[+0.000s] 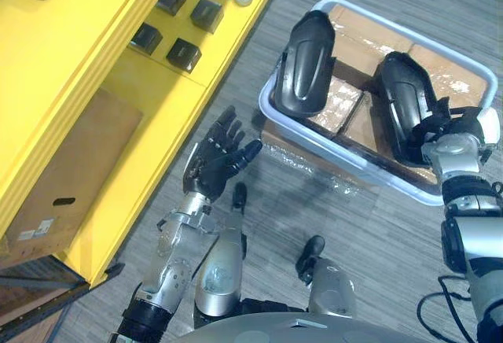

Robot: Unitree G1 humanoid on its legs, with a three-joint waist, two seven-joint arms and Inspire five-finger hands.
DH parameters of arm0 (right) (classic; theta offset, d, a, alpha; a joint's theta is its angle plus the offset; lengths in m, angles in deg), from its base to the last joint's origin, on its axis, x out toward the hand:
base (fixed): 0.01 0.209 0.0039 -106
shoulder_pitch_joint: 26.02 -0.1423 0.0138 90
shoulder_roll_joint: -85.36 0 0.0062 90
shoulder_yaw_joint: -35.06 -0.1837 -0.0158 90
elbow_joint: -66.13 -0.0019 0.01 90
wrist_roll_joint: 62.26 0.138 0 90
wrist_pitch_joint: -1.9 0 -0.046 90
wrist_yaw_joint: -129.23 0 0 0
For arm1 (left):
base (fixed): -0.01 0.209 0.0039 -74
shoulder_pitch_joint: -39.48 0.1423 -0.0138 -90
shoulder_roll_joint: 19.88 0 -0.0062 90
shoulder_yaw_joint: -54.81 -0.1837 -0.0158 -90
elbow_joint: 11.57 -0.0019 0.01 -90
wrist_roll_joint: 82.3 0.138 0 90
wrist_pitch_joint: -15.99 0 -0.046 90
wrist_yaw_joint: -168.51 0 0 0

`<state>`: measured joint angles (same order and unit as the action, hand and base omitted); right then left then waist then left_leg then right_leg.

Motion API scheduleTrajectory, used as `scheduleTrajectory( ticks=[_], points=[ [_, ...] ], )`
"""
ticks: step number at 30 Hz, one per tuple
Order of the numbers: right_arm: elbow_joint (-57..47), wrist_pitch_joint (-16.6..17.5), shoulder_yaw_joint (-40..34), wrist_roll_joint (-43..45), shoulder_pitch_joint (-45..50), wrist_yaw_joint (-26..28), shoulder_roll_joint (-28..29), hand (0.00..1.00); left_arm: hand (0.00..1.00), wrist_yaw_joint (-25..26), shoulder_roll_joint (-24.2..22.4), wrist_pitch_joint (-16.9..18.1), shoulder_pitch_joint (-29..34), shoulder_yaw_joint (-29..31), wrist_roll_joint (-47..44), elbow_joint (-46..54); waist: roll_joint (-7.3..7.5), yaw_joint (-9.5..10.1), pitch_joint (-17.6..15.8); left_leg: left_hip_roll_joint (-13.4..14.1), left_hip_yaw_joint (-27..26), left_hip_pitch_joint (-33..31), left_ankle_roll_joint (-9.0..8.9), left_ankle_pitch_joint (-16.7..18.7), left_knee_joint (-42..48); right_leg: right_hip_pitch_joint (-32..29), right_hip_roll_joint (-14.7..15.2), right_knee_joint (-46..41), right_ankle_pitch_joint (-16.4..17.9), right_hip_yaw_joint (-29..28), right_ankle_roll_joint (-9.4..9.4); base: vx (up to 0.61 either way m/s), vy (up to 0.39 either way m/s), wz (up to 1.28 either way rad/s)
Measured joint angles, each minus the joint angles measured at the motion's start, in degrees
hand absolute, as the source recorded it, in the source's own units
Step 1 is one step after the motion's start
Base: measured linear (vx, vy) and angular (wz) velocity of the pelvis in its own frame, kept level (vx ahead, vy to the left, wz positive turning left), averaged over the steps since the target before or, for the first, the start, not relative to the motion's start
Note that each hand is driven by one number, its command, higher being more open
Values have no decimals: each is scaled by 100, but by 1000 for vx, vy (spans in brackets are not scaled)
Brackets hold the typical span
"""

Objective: Walk over and take three plastic housings, then place them on the shelf

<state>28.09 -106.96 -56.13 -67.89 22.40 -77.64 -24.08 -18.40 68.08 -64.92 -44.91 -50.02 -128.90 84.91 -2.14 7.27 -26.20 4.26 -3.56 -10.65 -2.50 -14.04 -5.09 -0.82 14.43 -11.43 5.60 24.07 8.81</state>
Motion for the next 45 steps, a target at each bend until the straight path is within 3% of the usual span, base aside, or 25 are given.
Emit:
scheduleTrajectory(
  ticks=[4, 6, 7, 9, 13, 17, 20, 23, 26, 31, 38, 42, 43, 45],
  points=[
    [-1067, -16, -238, -452, 692, -281, 502, 0, 100, -75, -13, -585, 31, -43, -9, 99, 128, -151, 402, 21, -233, 113, 34, 59, -3, 213, -66, 509, -284, -90, 26, 46, -19, -22],
    [-1698, 42, -295, -877, 1032, -427, 786, 0, 100, -55, -47, -1203, -133, -72, -12, 69, 163, -196, 604, 19, -389, 263, 33, 150, -4, 339, -64, 669, -382, -229, 33, 53, -4, -28],
    [-1839, 81, -283, -989, 1093, -444, 856, 0, 100, -54, -53, -1337, -169, -113, -13, 61, 172, -225, 677, 21, -423, 291, 30, 170, -5, 361, -64, 706, -414, -252, 43, 51, 2, -27],
    [-2274, 316, -255, -1299, 1299, -469, 1010, 0, 100, 41, -88, -1867, -475, -277, -40, -130, 172, -292, 979, 29, -552, 415, 25, 246, -6, 465, -68, 862, -509, -350, 40, 51, 1, -28],
    [-2672, 840, -12, -1710, 1521, -496, 1094, 0, 100, 326, -313, -2552, -1124, -580, -317, -1158, 198, -471, 1402, 65, -718, 629, 4, 331, -8, 568, -73, 882, -536, -505, 32, 27, -10, -22],
    [-2920, 1335, 187, -1946, 1892, -546, 1192, 0, 100, 668, -501, -2791, -1521, -848, -560, -2095, 245, -630, 1699, 142, -883, 800, -47, 344, -9, 609, -129, 894, -587, -696, -16, 5, -13, -25],
    [-2924, 1608, 248, -2112, 2114, -597, 1423, 0, 100, 818, -521, -2787, -1780, -1005, -762, -2615, 313, -733, 1842, 199, -964, 838, -64, 356, -9, 637, -169, 1028, -618, -789, -16, -58, -24, -25],
    [-2930, 1901, 438, -2115, 2324, -601, 1565, 0, 100, 945, -650, -2744, -1969, -1010, -1169, -3032, 283, -788, 1880, 274, -1022, 925, -117, 380, -9, 715, -259, 1175, -658, -868, -47, -118, -43, -19],
    [-2930, 2098, 650, -2118, 2440, -601, 1569, 0, 100, 957, -932, -2432, -2009, -1048, -1643, -3107, 188, -853, 1937, 326, -1137, 925, -120, 379, -9, 701, -303, 1177, -662, -847, -56, -80, -8, 0],
    [-2930, 2455, 970, -2284, 2452, -599, 1791, 0, 100, 704, -1127, -1783, -2446, -1379, -2722, -3115, 204, -883, 1959, 324, -1288, 924, -122, 275, -8, 691, -271, 1202, -715, -866, -30, -64, 13, -1],
    [-2929, 2768, 1264, -2277, 2453, -624, 1913, 0, 100, 498, -1064, -1376, -2546, -1385, -3451, -3134, 302, -845, 2024, 291, -1293, 922, -114, 228, -8, 703, -241, 1212, -729, -859, -11, 1, 0, 0],
    [-2916, 2813, 1321, -2212, 2453, -630, 1931, 0, 100, 523, -1062, -1152, -2546, -1513, -3427, -3133, 305, -831, 2027, 251, -1278, 923, -97, 214, -8, 717, -203, 1211, -731, -850, -7, 2, 3, 2],
    [-2913, 2817, 1370, -2212, 2455, -630, 1936, 0, 0, 627, -1061, -1070, -2546, -1577, -3344, -3132, 307, -843, 2029, 242, -1268, 928, -96, 214, -8, 723, -194, 1211, -733, -849, -3, 0, 0, 0],
    [-2912, 2818, 1438, -2211, 2458, -631, 1937, 0, 0, 761, -1063, -1021, -2546, -1622, -3235, -3132, 310, -845, 2031, 242, -1253, 929, -95, 213, -8, 724, -193, 1211, -735, -848, 0, -18, 3, 0]
  ],
)
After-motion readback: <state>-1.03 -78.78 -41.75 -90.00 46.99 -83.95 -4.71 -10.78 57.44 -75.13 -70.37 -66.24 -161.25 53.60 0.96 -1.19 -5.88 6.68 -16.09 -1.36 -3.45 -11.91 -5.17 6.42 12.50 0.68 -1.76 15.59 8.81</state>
